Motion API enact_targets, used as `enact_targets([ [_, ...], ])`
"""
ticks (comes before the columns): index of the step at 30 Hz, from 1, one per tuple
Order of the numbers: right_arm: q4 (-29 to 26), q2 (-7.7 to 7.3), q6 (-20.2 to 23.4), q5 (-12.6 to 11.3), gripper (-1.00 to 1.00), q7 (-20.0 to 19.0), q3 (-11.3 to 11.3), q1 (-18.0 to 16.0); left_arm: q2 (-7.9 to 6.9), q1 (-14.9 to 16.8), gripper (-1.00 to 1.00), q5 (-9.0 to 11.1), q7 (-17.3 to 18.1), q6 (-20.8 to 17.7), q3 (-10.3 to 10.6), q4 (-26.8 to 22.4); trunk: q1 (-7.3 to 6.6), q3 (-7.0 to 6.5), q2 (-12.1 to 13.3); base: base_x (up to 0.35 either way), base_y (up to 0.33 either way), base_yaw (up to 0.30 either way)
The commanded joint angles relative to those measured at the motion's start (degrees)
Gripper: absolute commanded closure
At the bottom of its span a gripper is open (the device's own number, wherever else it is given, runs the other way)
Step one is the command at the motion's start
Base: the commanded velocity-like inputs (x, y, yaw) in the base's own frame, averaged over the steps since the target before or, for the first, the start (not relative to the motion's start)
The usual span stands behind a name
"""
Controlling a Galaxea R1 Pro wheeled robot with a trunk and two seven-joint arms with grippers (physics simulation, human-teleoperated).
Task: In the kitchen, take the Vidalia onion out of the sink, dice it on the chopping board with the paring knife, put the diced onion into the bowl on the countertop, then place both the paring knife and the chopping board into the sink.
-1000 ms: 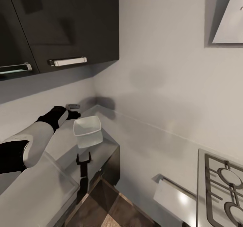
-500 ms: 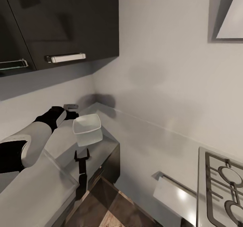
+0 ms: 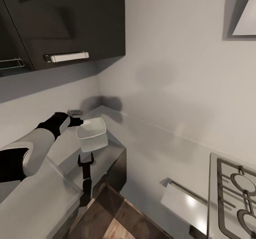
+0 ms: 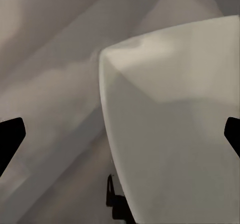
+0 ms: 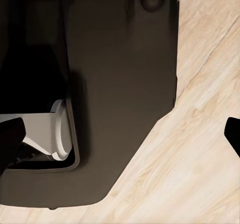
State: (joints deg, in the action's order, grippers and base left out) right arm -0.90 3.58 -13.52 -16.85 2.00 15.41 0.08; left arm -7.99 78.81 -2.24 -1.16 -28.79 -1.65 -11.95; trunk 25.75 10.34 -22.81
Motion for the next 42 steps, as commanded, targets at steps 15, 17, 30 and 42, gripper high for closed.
enact_targets([
  [15,-0.07,0.03,-0.11,-0.46,-1.00,0.20,0.49,0.01,0.86,0.03,-1.00,-0.34,0.27,-0.22,-0.16,0.70,0.03,1.49,-0.11,0.000,0.000,0.000],
  [17,-0.07,0.04,-0.11,-0.46,-1.00,0.20,0.49,0.01,0.82,0.03,-1.00,-0.36,0.27,-0.22,-0.18,0.79,0.03,1.68,-0.11,0.000,0.000,0.000],
  [30,-0.07,0.04,-0.11,-0.46,-1.00,0.20,0.48,0.01,0.56,0.03,-1.00,-0.38,0.28,-0.22,-0.19,0.90,0.03,2.89,-0.11,0.000,0.000,0.000],
  [42,-0.07,0.03,-0.11,-0.46,-1.00,0.20,0.48,0.01,0.30,0.03,-1.00,-0.39,0.28,-0.22,-0.19,0.88,0.03,4.00,-0.11,0.000,0.000,0.000],
])
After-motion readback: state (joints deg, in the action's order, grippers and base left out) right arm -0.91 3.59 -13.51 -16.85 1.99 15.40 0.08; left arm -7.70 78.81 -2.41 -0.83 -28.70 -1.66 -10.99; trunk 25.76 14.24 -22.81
